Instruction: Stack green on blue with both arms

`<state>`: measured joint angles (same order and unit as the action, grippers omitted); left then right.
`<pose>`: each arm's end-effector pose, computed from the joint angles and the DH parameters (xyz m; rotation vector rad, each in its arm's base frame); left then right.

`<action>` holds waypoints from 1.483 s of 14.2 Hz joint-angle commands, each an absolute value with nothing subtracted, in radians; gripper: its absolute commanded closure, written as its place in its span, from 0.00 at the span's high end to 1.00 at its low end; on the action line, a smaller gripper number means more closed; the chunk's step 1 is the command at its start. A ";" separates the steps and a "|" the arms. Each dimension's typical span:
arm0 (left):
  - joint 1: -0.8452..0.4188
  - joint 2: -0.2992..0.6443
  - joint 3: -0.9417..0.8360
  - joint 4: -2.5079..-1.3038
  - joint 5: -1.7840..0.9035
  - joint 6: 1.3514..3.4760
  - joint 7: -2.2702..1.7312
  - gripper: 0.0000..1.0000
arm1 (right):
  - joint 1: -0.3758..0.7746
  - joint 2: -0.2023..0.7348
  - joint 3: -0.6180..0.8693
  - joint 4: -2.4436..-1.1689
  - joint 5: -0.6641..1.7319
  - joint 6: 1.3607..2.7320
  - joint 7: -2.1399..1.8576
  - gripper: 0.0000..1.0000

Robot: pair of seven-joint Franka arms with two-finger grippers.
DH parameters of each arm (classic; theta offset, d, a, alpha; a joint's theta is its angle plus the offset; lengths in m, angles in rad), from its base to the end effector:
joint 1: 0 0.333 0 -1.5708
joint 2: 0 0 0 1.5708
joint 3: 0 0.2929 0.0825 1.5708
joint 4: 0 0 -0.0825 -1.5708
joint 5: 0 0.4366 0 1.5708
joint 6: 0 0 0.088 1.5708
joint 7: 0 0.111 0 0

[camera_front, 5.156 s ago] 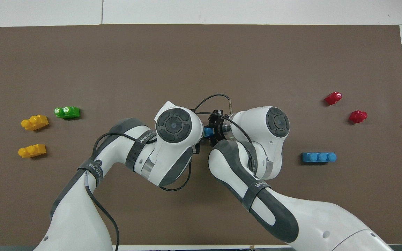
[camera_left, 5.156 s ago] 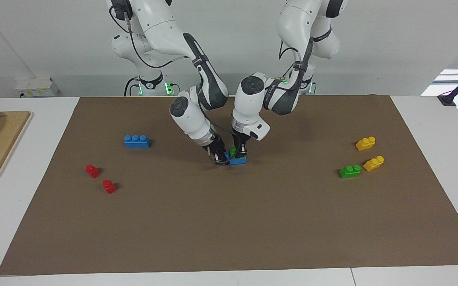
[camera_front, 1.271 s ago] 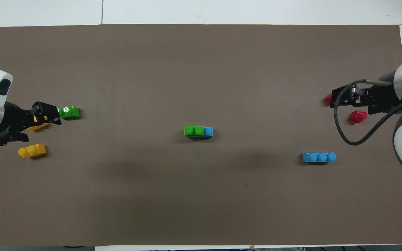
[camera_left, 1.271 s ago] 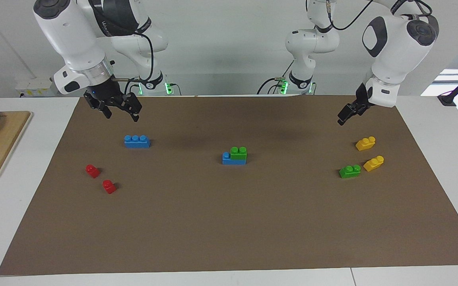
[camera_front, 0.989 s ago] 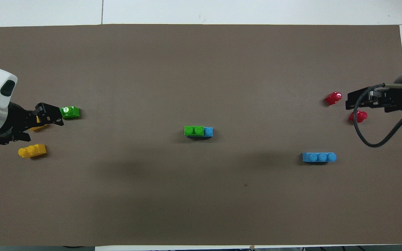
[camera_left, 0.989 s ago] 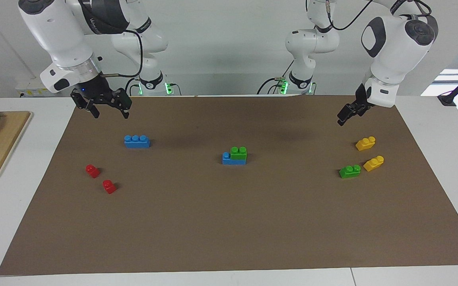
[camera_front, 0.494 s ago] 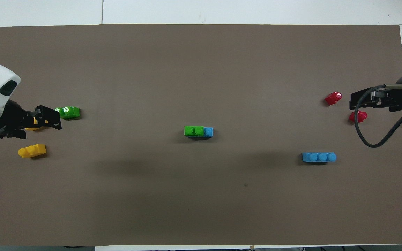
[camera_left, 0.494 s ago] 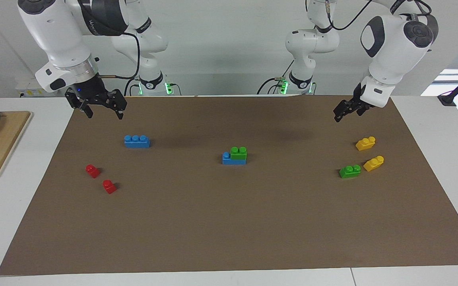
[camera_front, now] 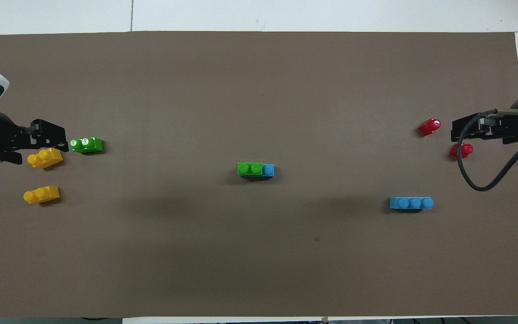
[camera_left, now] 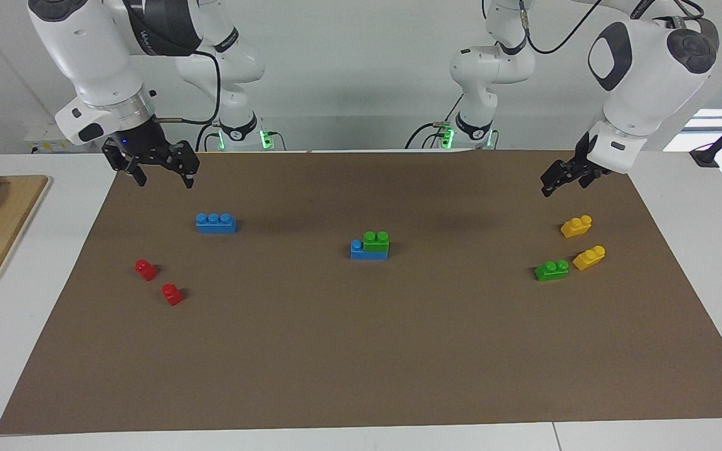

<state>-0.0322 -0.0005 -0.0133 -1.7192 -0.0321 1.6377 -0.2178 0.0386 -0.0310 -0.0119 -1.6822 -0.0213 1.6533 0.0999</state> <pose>0.6043 -0.0309 0.5255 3.1058 0.2736 -0.1318 0.6033 0.0138 0.5647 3.1189 -0.1115 0.0053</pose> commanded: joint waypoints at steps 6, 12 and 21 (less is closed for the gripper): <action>0.008 0.000 -0.074 -1.658 0.058 1.578 -0.126 1.00 | 0.028 -0.043 -0.003 -1.680 -0.049 1.637 0.049 0.98; 0.028 0.005 -0.072 -1.638 0.005 1.600 -0.132 1.00 | 0.028 -0.043 -0.005 -1.681 -0.040 1.635 0.051 0.98; 0.020 0.002 -0.072 -1.652 0.005 1.644 -0.133 1.00 | 0.029 -0.044 -0.003 -1.681 -0.032 1.620 0.058 1.00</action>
